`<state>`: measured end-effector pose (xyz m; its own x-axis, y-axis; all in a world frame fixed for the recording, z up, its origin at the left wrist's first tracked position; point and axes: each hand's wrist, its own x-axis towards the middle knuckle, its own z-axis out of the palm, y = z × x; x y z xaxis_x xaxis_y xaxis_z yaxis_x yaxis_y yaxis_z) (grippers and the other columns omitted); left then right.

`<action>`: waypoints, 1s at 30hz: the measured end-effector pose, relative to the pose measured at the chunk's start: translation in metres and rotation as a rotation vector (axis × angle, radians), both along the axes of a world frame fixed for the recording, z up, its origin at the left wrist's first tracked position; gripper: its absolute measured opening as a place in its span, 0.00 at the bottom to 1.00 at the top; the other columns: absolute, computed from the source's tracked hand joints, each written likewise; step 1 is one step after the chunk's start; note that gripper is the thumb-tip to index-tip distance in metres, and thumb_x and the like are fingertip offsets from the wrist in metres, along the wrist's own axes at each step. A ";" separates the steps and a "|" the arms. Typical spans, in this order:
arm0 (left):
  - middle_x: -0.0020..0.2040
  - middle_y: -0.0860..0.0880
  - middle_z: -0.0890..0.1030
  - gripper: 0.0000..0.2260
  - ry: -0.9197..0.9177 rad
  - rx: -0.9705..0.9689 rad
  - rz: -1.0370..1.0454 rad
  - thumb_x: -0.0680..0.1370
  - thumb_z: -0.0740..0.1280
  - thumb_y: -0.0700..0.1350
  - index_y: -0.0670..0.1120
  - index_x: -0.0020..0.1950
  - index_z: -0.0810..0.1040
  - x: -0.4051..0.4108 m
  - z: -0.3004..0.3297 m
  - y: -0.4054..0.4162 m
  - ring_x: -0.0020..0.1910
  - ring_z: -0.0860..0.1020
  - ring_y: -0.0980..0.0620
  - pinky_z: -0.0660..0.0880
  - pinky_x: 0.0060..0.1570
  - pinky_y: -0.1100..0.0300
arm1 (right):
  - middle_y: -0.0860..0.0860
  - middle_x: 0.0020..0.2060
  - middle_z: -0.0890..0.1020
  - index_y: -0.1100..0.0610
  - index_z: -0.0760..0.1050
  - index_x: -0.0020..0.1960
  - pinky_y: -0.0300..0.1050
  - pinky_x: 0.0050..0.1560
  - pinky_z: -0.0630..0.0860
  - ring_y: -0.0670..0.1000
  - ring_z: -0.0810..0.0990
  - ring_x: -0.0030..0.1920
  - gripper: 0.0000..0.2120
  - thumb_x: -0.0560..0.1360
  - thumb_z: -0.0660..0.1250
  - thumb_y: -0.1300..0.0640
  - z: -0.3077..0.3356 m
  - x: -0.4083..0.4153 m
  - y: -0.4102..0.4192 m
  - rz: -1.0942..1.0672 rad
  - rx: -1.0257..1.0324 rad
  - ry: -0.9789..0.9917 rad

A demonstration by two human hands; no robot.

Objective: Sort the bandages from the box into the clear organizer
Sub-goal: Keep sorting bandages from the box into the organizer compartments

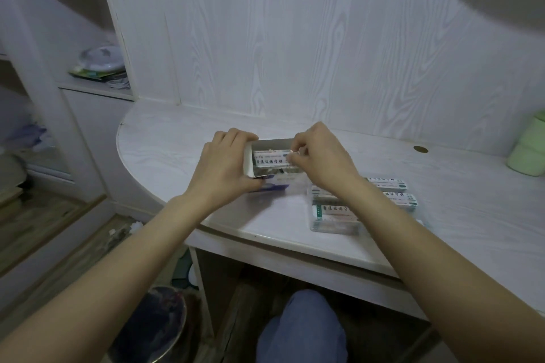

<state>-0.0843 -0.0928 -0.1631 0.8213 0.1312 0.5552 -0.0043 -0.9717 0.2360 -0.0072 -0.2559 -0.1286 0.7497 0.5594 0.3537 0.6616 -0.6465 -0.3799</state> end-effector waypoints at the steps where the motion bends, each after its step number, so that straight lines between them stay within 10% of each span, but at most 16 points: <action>1: 0.62 0.51 0.72 0.33 0.036 -0.022 0.020 0.66 0.74 0.57 0.48 0.67 0.68 0.002 0.003 0.002 0.61 0.66 0.49 0.62 0.53 0.57 | 0.53 0.48 0.77 0.56 0.76 0.42 0.49 0.43 0.76 0.53 0.78 0.44 0.04 0.76 0.67 0.57 0.003 0.003 -0.001 0.001 0.030 0.053; 12: 0.73 0.51 0.65 0.37 0.483 -0.114 0.136 0.69 0.73 0.59 0.53 0.74 0.62 0.034 0.030 0.023 0.74 0.54 0.49 0.47 0.72 0.38 | 0.56 0.39 0.82 0.60 0.75 0.42 0.35 0.26 0.71 0.52 0.85 0.37 0.05 0.76 0.67 0.61 0.022 0.022 -0.009 -0.013 0.429 0.558; 18: 0.75 0.51 0.62 0.37 -0.005 -0.172 -0.153 0.71 0.72 0.56 0.49 0.75 0.60 0.023 0.047 -0.016 0.76 0.53 0.53 0.49 0.74 0.53 | 0.55 0.37 0.83 0.61 0.76 0.43 0.37 0.33 0.75 0.50 0.84 0.36 0.05 0.76 0.67 0.61 0.023 0.013 -0.032 0.114 0.492 0.546; 22: 0.60 0.54 0.75 0.25 0.176 -0.158 -0.356 0.75 0.70 0.50 0.48 0.70 0.68 0.022 0.064 -0.051 0.60 0.71 0.57 0.65 0.57 0.69 | 0.53 0.33 0.82 0.61 0.77 0.43 0.37 0.35 0.76 0.51 0.84 0.36 0.03 0.75 0.68 0.62 0.028 0.000 -0.059 0.221 0.487 0.529; 26: 0.34 0.48 0.77 0.15 0.381 -0.376 -0.453 0.77 0.67 0.50 0.37 0.44 0.78 0.021 0.064 -0.078 0.29 0.71 0.58 0.66 0.30 0.67 | 0.55 0.34 0.81 0.62 0.79 0.44 0.35 0.37 0.77 0.49 0.81 0.33 0.01 0.73 0.70 0.64 0.028 -0.009 -0.090 0.205 0.639 0.646; 30: 0.37 0.37 0.79 0.15 0.421 -0.671 -0.585 0.79 0.63 0.49 0.36 0.46 0.77 0.009 0.052 -0.108 0.32 0.75 0.53 0.68 0.33 0.62 | 0.53 0.32 0.78 0.61 0.78 0.42 0.32 0.33 0.75 0.45 0.77 0.29 0.02 0.73 0.69 0.65 0.016 -0.014 -0.119 0.197 0.889 0.901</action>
